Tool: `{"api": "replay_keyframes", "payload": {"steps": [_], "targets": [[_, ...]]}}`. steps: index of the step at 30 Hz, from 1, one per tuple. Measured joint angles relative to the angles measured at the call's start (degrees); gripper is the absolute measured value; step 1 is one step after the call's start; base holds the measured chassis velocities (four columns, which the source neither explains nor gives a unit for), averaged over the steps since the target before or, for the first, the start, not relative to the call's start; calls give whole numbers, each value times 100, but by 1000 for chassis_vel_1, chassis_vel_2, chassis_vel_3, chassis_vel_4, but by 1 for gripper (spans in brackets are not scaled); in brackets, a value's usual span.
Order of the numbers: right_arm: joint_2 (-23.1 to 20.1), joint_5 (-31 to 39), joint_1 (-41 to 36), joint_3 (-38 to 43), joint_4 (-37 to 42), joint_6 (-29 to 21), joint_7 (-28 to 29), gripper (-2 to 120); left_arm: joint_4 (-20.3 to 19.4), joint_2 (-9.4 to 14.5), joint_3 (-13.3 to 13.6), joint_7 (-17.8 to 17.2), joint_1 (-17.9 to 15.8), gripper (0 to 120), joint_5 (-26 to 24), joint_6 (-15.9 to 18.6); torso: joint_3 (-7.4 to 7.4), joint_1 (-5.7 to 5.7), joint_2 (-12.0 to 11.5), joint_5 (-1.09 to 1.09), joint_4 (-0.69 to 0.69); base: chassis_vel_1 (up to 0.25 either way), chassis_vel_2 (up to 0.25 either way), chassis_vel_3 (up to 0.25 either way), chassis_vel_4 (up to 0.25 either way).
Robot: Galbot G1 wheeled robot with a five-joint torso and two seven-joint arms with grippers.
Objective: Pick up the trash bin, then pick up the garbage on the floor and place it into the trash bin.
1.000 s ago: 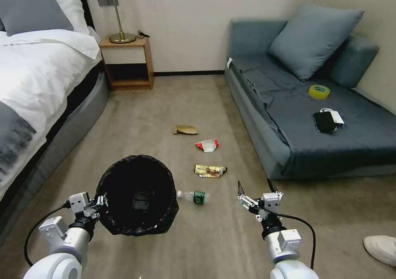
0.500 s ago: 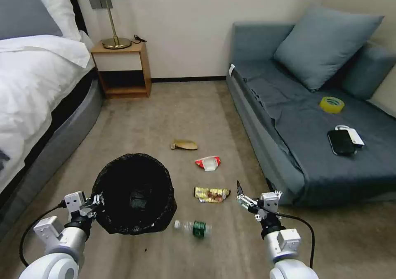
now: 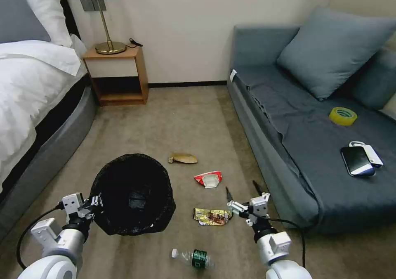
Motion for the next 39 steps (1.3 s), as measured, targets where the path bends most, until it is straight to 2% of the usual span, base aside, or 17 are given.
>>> {"api": "replay_keyframes", "payload": {"steps": [2,3,7,9,11,12,15,17,20,21,22,23,24,25,26,30,39], "targets": [[-278,172,19,-155,-95,-211,-37,100,-51,18,-5,-1,43,4,-37,66,0,0,0,0,-1,23,-22,-30,20],[-278,172,19,-155,-95,-211,-37,100,-51,18,-5,-1,43,4,-37,66,0,0,0,0,-1,0,0,0,0],[-957,598,128,-549,-245,-715,-87,100,-116,20,46,-32,123,4,-57,193,0,0,0,1,-1,0,0,0,0],[-1122,709,174,-632,-269,-825,-101,100,-122,13,58,-49,125,4,-55,219,0,0,0,1,-1,0,0,0,0],[-1833,1128,361,-923,-349,-1134,-144,100,-195,-6,106,-126,129,4,-52,352,0,0,0,1,-1,0,0,0,0],[-1833,1128,361,-923,-349,-1134,-144,100,-195,-6,106,-126,129,4,-52,352,0,0,0,1,-1,0,0,0,0],[-2702,1826,811,-1430,-443,-1472,-168,100,-283,-55,199,-184,50,4,20,449,0,0,0,3,-3,0,0,0,0],[-2861,2014,937,-1549,-455,-1543,-157,100,-291,-69,213,-201,26,4,39,461,0,0,0,3,-3,0,0,0,0],[-3852,3079,2034,-2564,-528,-1999,-168,100,-352,-201,309,-349,-92,4,148,565,0,0,0,2,-1,0,0,0,0],[-3852,3079,2034,-2564,-528,-1999,-168,100,-352,-201,309,-349,-92,4,148,565,0,0,0,2,-1,0,0,0,0],[-4125,3345,2547,-3048,-616,-2080,-237,100,-362,-246,340,-395,-123,4,178,585,0,0,0,-6,1,0,0,0,0],[-4278,3529,2977,-3462,-721,-2139,-296,100,-362,-266,356,-427,-143,4,200,594,1,0,0,-2,0,0,0,0,0],[-4372,3678,3368,-3835,-834,-2174,-358,100,-363,-286,359,-443,-160,4,221,601,1,0,0,3,3,0,0,0,0],[-4420,3842,3770,-4235,-976,-2204,-432,100,-355,-304,349,-467,-182,4,247,605,1,0,0,0,0,0,0,0,0],[-4420,3842,3770,-4235,-976,-2204,-432,100,-355,-304,349,-467,-182,4,247,605,1,0,0,0,0,0,0,0,0],[-4281,4195,4725,-5297,-1322,-2312,-561,100,-285,-323,175,-467,-197,4,259,613,1,0,0,0,-2,0,0,0,0],[-3757,4405,5615,-6419,-1786,-2481,-589,100,-64,-244,-147,-325,-225,4,144,605,1,0,0,0,-1,0,0,0,0]]}}
